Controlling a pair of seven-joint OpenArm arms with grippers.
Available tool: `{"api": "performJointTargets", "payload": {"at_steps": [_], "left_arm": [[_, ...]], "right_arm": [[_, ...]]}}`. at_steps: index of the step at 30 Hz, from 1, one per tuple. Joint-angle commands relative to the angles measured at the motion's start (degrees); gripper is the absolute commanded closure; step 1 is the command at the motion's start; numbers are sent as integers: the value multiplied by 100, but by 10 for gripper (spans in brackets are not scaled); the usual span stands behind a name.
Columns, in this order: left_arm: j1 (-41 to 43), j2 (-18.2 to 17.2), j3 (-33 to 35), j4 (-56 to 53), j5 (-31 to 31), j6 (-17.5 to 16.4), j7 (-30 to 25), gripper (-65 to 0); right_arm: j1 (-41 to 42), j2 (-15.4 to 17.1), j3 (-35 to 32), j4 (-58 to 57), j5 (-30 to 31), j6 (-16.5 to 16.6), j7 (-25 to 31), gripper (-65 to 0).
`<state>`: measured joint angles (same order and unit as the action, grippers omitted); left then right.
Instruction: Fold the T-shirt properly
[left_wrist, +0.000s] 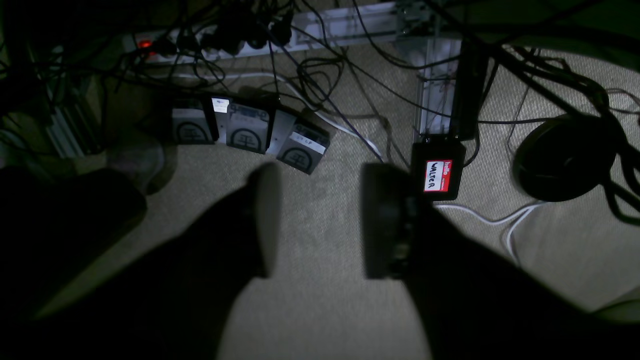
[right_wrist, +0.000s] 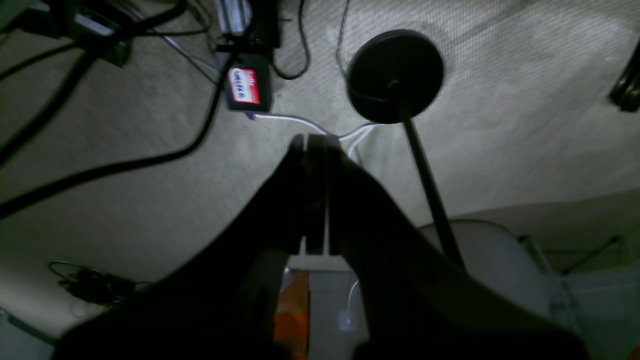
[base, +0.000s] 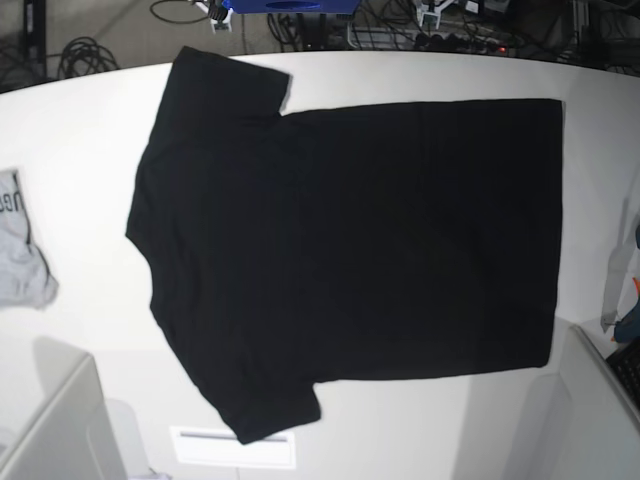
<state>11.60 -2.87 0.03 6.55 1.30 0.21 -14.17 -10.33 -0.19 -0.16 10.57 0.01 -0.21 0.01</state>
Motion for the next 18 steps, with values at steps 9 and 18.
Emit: {"api": "performJointTargets", "payload": {"at_steps": [9, 18], "left_arm": [[128, 90, 54, 18, 15, 36, -38, 0], [709, 90, 71, 1178, 59, 36, -29, 0]], "right_arm": [[-9, 32, -6, 38, 12, -10, 47, 0], [17, 137, -6, 38, 12, -10, 47, 0]]}}
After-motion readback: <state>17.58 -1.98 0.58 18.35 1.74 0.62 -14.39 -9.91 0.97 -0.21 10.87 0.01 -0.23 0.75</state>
